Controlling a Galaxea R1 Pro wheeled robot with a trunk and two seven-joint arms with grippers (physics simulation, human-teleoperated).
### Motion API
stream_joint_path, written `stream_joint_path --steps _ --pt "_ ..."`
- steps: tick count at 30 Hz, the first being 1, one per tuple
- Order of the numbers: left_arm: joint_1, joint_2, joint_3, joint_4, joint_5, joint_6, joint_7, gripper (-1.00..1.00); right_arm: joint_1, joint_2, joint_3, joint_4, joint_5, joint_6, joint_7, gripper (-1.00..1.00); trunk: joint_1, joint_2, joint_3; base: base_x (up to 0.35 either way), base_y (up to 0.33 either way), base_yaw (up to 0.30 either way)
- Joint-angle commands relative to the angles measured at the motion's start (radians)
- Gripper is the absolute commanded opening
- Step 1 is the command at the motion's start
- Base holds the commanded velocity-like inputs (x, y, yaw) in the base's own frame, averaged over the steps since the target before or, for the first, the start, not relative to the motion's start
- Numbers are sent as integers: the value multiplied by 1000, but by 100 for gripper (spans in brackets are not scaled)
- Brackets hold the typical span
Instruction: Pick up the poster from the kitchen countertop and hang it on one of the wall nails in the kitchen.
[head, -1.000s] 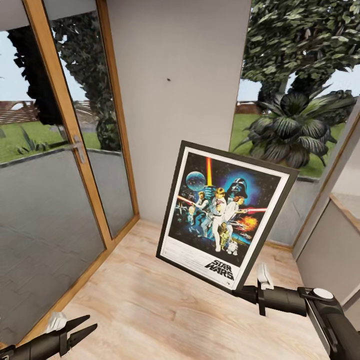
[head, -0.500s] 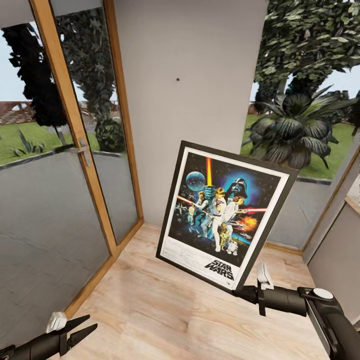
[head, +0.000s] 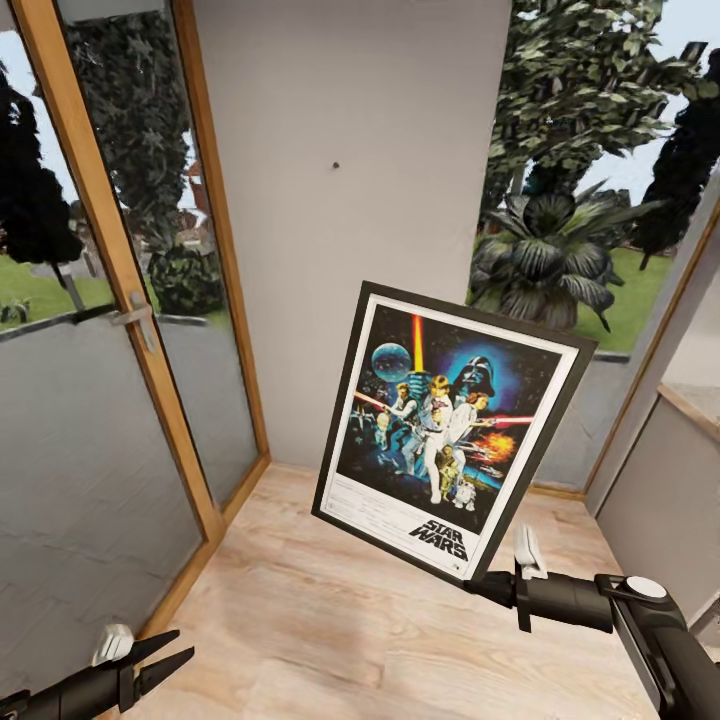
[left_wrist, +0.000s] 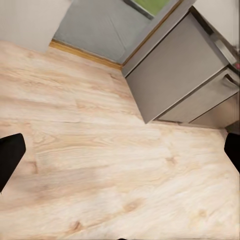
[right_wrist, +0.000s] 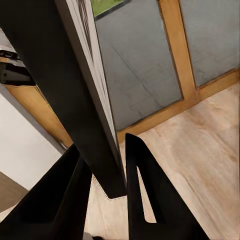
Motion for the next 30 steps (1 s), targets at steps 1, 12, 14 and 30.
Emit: stream_joint_path --steps 1,12,14,30 --pt "-1 0 0 0 3 11 -4 100 -1 0 -1 -1 1 12 5 -100 1 -2 -1 93 305 -241" --pt "-1 0 0 0 3 11 -4 100 -1 0 -2 -1 2 12 5 -100 1 -2 6 79 305 -144" --pt "-1 0 0 0 3 11 -4 100 -1 0 -2 -1 1 12 5 -100 1 -2 6 73 305 -15" --pt "-1 0 0 -1 3 9 -4 100 -1 0 -3 -1 0 12 5 -100 1 -2 6 192 230 -2"
